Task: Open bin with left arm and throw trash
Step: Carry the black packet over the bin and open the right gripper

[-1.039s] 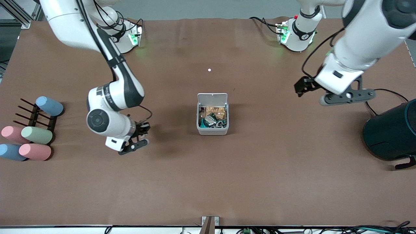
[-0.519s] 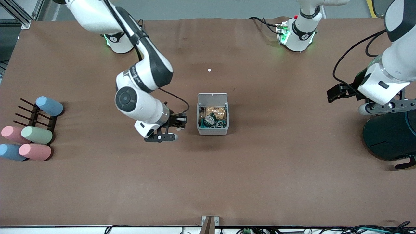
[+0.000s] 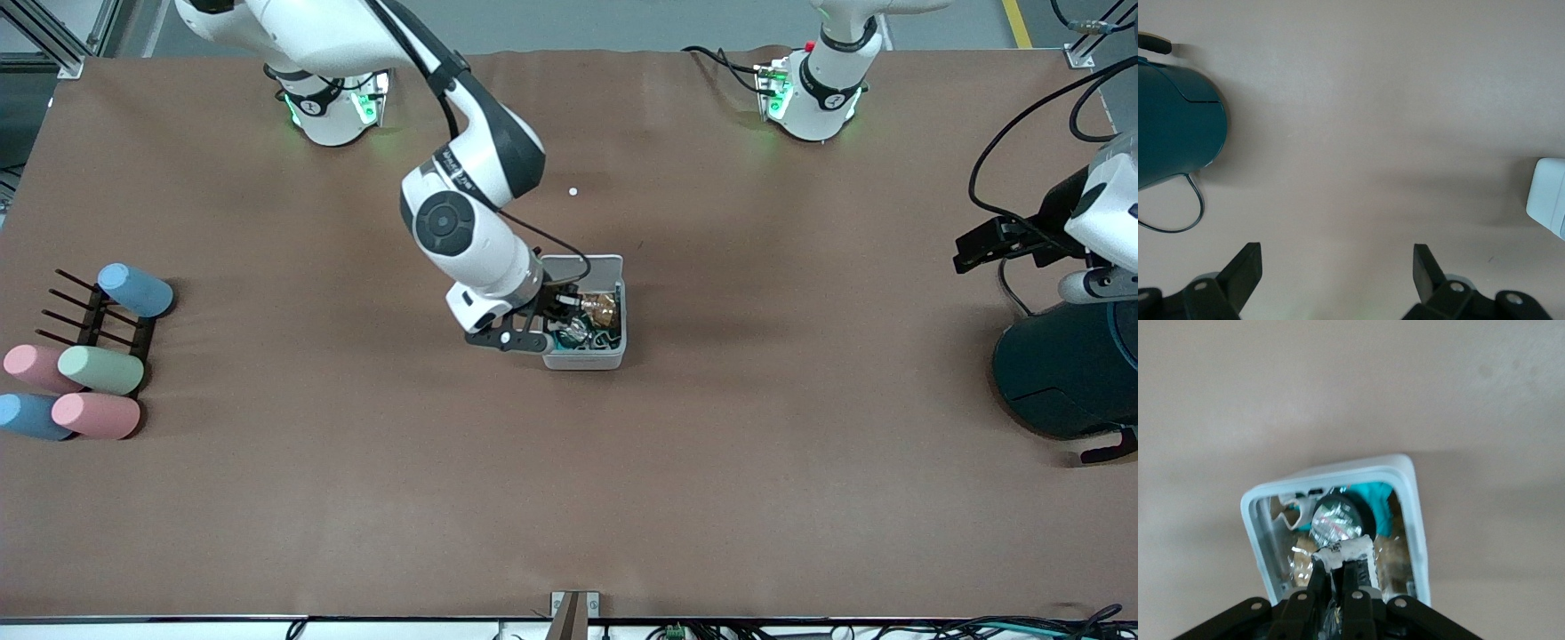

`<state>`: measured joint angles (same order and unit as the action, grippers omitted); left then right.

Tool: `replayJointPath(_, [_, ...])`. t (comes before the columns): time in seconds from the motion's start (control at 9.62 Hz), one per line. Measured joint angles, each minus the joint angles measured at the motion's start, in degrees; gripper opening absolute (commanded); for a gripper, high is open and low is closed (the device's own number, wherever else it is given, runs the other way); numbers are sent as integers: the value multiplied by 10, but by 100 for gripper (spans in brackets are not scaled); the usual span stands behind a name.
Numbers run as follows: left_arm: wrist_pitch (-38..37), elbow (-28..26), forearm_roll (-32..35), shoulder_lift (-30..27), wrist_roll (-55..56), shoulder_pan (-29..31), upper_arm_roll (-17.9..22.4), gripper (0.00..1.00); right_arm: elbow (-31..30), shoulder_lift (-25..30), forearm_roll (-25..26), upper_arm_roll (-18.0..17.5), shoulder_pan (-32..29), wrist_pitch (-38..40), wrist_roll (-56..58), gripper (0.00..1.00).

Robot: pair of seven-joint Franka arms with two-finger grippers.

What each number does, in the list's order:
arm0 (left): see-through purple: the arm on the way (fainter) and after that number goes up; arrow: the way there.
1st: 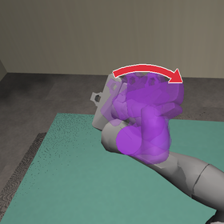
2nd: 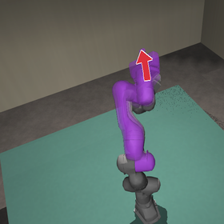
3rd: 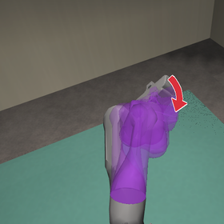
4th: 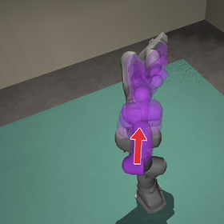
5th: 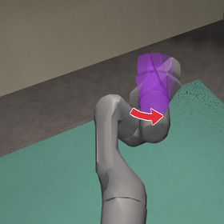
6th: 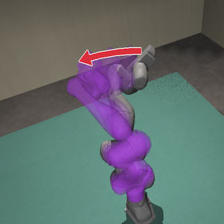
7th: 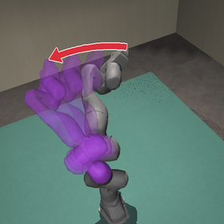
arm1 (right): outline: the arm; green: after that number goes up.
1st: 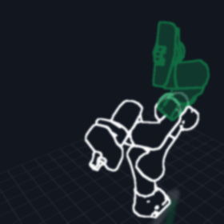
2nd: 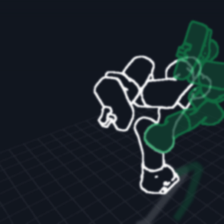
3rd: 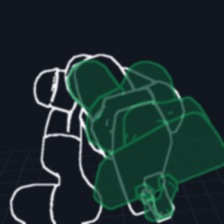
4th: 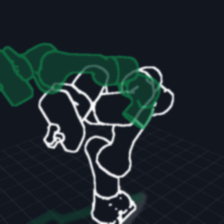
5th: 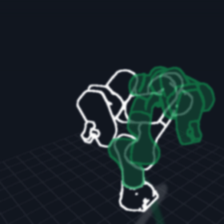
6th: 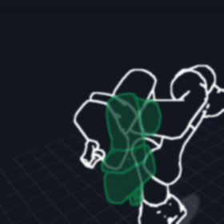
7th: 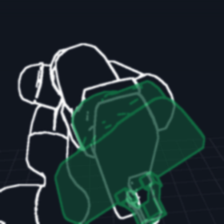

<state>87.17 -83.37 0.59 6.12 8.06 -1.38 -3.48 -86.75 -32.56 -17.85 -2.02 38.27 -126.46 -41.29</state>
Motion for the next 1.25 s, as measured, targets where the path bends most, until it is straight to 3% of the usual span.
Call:
replayJointPath(0.21, [-18, 9, 0, -2, 0, 3, 0, 100, 0, -3, 10, 2, 13, 1, -12, 28])
replayJointPath(0.52, [-51, 6, 0, -49, 8, 13, 0, 100, 0, -8, 20, 6, 13, 1, -12, 74])
replayJointPath(0.73, [-55, -10, 0, -82, 26, 11, -10, 100, 0, -8, 21, 10, 12, 1, -12, 78])
replayJointPath(1.04, [-53, -21, 0, -79, 28, 10, -11, 100, 8, -7, 24, 19, -4, 1, -6, 81])
replayJointPath(1.25, [-51, -21, 0, -78, 28, 12, -11, 100, 15, -1, 31, 21, -42, 29, 62, 81])
